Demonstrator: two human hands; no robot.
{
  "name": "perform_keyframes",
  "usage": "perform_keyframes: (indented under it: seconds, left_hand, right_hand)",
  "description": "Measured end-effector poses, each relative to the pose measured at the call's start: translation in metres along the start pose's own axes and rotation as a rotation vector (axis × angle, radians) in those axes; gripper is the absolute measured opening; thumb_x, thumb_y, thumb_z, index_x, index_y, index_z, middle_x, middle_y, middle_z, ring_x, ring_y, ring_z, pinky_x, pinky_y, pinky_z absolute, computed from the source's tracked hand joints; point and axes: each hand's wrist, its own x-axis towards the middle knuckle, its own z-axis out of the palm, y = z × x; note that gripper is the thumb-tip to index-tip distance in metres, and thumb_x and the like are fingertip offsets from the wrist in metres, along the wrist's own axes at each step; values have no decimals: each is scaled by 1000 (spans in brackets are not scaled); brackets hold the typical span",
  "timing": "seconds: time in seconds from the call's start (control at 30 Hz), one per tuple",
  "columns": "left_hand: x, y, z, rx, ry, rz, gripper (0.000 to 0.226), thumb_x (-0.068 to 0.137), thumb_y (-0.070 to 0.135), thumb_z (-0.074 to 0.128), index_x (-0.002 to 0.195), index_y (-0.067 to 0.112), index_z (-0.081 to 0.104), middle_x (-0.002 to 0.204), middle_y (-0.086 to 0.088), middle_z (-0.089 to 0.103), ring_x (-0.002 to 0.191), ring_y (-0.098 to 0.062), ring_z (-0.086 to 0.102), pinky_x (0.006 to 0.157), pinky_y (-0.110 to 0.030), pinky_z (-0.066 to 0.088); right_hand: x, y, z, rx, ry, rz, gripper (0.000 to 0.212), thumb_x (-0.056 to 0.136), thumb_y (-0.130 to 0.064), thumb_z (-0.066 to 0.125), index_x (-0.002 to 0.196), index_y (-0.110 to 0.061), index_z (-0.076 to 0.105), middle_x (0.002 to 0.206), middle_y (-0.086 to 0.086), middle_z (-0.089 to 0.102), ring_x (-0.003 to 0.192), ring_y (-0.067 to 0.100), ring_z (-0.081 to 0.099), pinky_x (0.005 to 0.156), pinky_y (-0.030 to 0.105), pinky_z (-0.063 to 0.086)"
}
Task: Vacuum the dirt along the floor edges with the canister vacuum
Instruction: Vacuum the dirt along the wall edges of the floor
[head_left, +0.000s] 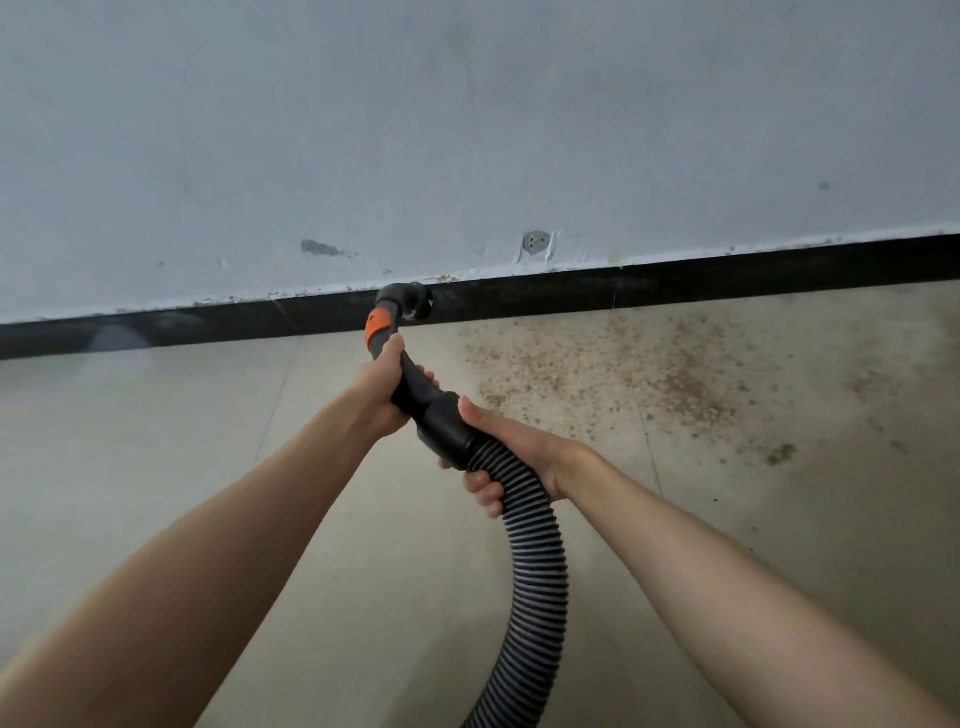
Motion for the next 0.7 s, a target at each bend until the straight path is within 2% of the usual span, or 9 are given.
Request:
perform_keyframes:
  seconds: [0.1, 0.2, 0.33, 0.4, 0.47, 0.6, 0.7]
  left_hand:
    - [-6, -3, 22, -4, 4, 38, 39, 96, 40, 50, 111, 6, 37, 69, -6, 42, 56, -16, 46, 55, -29, 45]
    - [-8, -3, 30, 56, 16, 94, 37, 97, 40, 50, 107, 6, 39, 69, -6, 43, 55, -17, 46, 48, -29, 47]
    - [-4, 0, 25, 128, 41, 128, 40, 96, 41, 50, 113, 7, 38, 72, -7, 44, 54, -19, 47, 44, -24, 49]
    - [1, 2, 19, 117, 65, 123, 42, 96, 43, 50, 114, 7, 40, 70, -7, 44, 52, -19, 47, 43, -24, 49]
    - [6, 0, 13, 73, 109, 112, 46, 94, 47, 49, 115, 7, 41, 67, -6, 43, 49, -18, 46, 41, -23, 47]
    - [22, -10, 10, -17, 215, 71, 55, 92, 52, 49, 122, 6, 44, 66, -6, 46, 48, -19, 48, 44, -28, 44]
    - [33, -18, 19, -26, 268, 65, 52, 93, 54, 46, 111, 5, 45, 69, -8, 50, 50, -20, 52, 46, -30, 43]
  right_hand:
    - [-13, 2, -14, 93, -32, -47, 62, 69, -65, 56, 93, -9, 50, 54, -1, 52, 41, 10, 49, 46, 21, 48]
    - [-18, 10, -17, 95, 27, -117, 56, 71, -57, 66, 90, -7, 50, 62, 6, 60, 46, 17, 56, 50, 26, 53]
    - [-6, 21, -3, -183, 337, -330, 44, 79, -44, 78, 87, -9, 54, 66, 5, 61, 46, 18, 60, 50, 31, 56]
    - [3, 23, 6, -311, 502, -380, 49, 73, -51, 78, 94, -14, 53, 76, 4, 63, 44, 15, 61, 48, 29, 55]
    - [7, 23, 8, -434, 593, -414, 54, 67, -58, 75, 96, -20, 50, 87, 3, 64, 43, 13, 61, 45, 26, 51]
    - [5, 17, -9, -588, 628, -446, 45, 71, -59, 72, 88, -21, 54, 75, -1, 64, 41, 13, 61, 44, 24, 49]
    - [6, 13, -24, -599, 659, -431, 50, 68, -62, 72, 89, -19, 58, 69, 0, 63, 41, 14, 61, 42, 24, 48]
